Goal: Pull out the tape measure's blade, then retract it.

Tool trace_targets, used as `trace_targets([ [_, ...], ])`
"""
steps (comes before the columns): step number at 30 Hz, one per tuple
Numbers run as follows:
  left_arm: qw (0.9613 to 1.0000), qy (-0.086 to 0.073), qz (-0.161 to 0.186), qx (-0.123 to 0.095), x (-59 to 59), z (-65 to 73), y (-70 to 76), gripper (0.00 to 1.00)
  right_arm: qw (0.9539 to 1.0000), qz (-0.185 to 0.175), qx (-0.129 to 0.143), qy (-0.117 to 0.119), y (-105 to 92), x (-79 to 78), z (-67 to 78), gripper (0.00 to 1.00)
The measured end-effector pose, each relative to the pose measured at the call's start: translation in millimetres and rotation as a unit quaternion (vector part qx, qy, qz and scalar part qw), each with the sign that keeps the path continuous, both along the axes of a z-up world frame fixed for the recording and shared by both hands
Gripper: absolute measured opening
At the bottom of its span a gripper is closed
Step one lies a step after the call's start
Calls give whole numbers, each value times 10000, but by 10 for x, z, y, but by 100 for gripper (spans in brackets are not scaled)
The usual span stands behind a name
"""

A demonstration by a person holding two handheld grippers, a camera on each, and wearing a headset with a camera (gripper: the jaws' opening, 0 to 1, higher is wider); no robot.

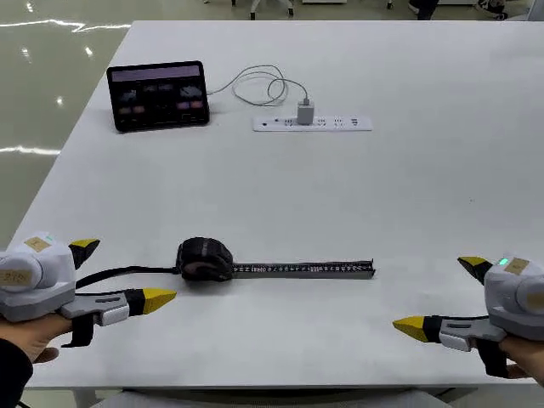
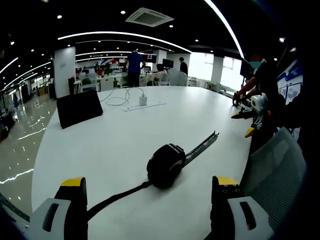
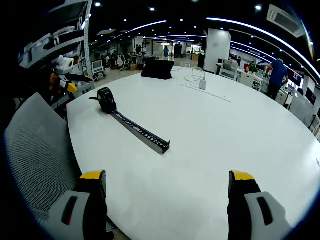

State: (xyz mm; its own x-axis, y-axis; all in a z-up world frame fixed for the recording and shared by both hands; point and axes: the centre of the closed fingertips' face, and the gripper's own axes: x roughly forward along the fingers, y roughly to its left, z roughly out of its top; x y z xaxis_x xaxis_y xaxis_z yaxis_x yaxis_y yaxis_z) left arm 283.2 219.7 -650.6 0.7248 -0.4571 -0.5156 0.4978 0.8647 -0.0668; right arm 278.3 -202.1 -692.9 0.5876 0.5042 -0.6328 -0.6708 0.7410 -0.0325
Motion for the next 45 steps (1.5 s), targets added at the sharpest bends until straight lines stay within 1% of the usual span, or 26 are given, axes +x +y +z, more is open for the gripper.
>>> trace_targets([
  [2,10000,-24,-30,-3,-7,7,8,100,9999,-63,-78,-38,-34,-42,19,98],
  [4,9998,22,54,199,-29,-44,89,100,9997,-246,13,-5,-60,-88,61,98],
  [5,9998,16,46,182,-54,-81,96,100,9996,-282,74,-58,-59,-105,97,98],
  [6,9998,18,49,169,-72,-119,111,100,9995,-288,80,-76,-56,-129,119,98],
  [8,9998,110,85,167,-141,-205,137,100,9996,-259,79,-87,-63,-165,122,98],
  [9,9998,110,77,155,-173,-209,137,100,9996,-261,67,-95,-75,-178,122,98],
  [10,9999,85,77,124,-204,-196,132,100,9996,-257,55,-93,-85,-193,121,98],
  [11,9999,-37,70,76,-237,-149,116,100,9996,-257,27,-66,-100,-218,118,98],
  [12,9999,-83,62,82,-257,-135,115,100,9996,-261,21,-65,-113,-227,116,98],
  [13,9999,-64,72,96,-293,-142,124,100,9996,-264,27,-66,-125,-245,117,99],
  [15,9999,-44,118,79,-340,-144,149,100,9996,-274,11,-58,-86,-306,123,99],
  [22,9997,-77,219,20,-415,-89,162,100,9996,-210,19,-171,-67,-415,209,99],
  [25,9998,-42,199,8,-446,-84,153,100,9995,-219,-19,-222,-95,-416,220,100],
  [29,9999,-19,166,34,-458,-87,160,100,9993,-271,-61,-256,-122,-383,241,100],
  [34,9998,-49,166,14,-396,-51,140,100,9994,-231,-74,-229,-141,-355,226,100],
  [36,9999,-39,140,47,-374,-51,122,100,9991,-204,-103,-359,-152,-325,260,100],
  [37,9999,-45,142,49,-367,-47,114,100,9990,-192,-98,-387,-150,-319,271,100],
  [40,9999,-33,157,24,-353,-50,86,100,9993,-178,-91,-321,-150,-332,273,100],
  [42,10000,-29,82,44,-350,-67,46,100,9995,-113,-91,-289,-140,-351,269,100],
  [43,10000,-2,52,52,-344,-77,26,100,9995,-97,-95,-277,-142,-358,266,100],
  [45,10000,-10,59,60,-323,-72,26,100,9996,-103,-44,-248,-159,-360,258,100],
])
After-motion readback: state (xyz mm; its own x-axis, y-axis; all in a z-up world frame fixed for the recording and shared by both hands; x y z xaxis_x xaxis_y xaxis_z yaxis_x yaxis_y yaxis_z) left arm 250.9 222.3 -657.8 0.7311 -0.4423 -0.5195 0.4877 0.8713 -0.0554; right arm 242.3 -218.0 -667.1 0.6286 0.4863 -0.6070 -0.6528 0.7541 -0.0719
